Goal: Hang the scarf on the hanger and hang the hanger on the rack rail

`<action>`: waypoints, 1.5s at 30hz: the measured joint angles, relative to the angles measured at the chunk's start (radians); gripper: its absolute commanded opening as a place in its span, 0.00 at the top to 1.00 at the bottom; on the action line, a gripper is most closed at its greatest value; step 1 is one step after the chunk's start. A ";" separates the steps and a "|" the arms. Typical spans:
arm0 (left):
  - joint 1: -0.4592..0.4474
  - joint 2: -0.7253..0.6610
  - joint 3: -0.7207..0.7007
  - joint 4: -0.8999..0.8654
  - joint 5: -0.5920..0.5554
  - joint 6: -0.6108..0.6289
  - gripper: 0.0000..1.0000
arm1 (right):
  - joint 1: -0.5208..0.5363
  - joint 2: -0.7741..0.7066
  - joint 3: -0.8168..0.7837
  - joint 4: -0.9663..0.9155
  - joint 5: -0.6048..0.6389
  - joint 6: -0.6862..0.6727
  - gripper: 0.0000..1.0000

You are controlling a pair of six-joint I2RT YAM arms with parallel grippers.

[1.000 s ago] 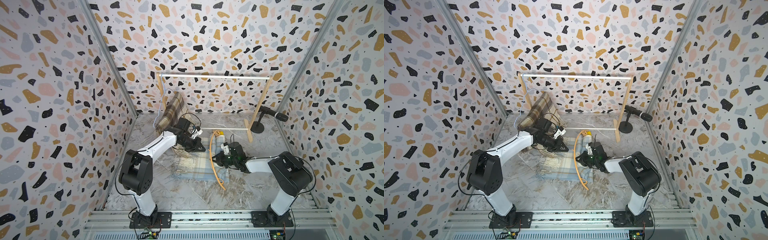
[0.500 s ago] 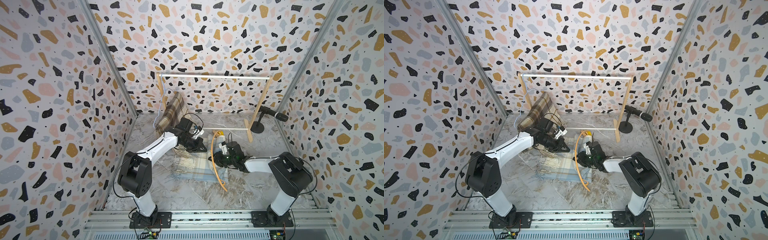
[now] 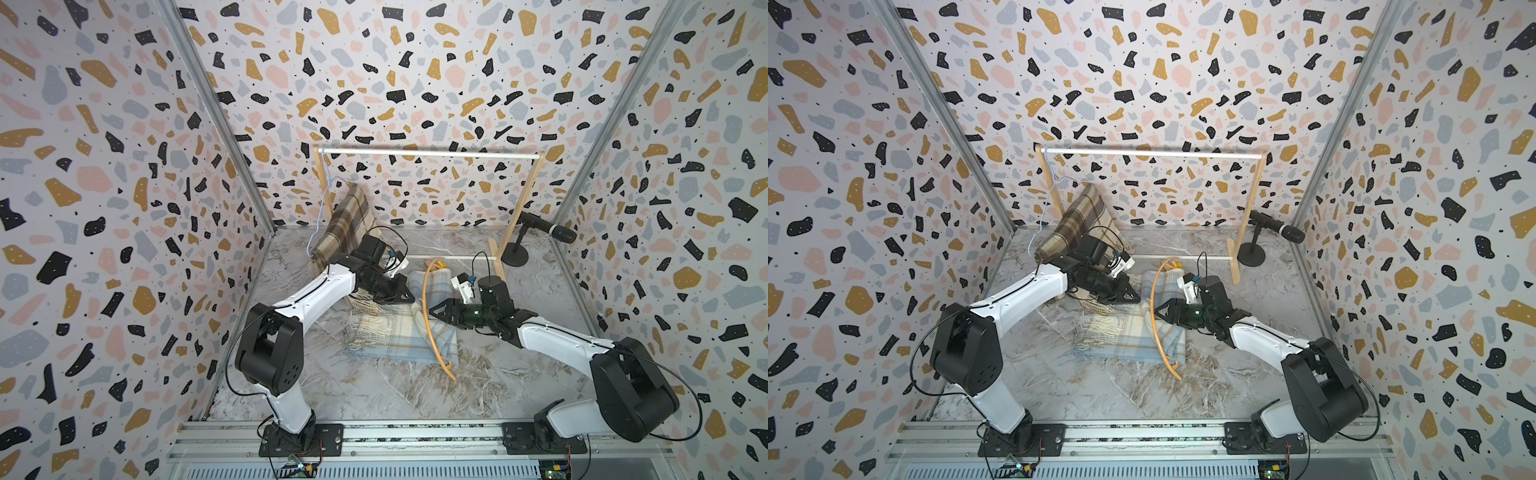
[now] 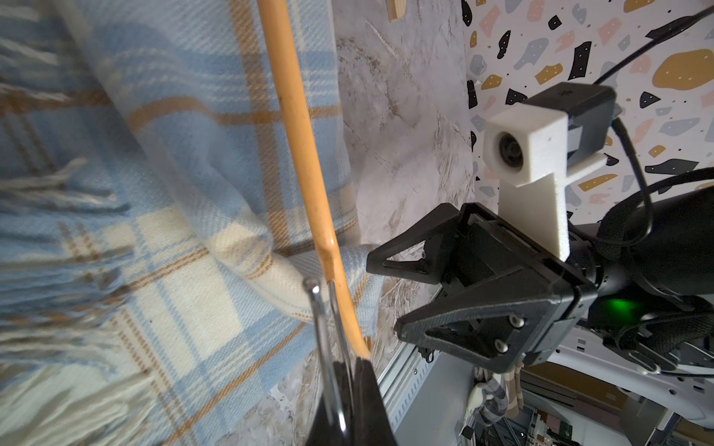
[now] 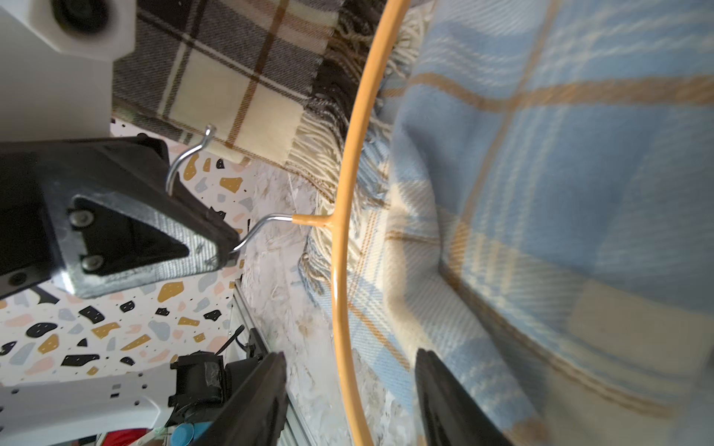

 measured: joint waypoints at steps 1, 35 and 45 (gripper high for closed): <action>0.000 0.000 0.000 0.000 0.000 0.000 1.00 | 0.003 0.006 -0.006 0.014 -0.010 0.002 0.43; 0.081 -0.277 -0.052 0.038 -0.058 -0.006 0.50 | 0.096 0.102 0.028 0.076 0.048 0.044 1.00; 0.173 -0.481 -0.359 0.194 -0.110 -0.143 0.35 | 0.090 0.051 -0.013 0.071 0.069 0.046 1.00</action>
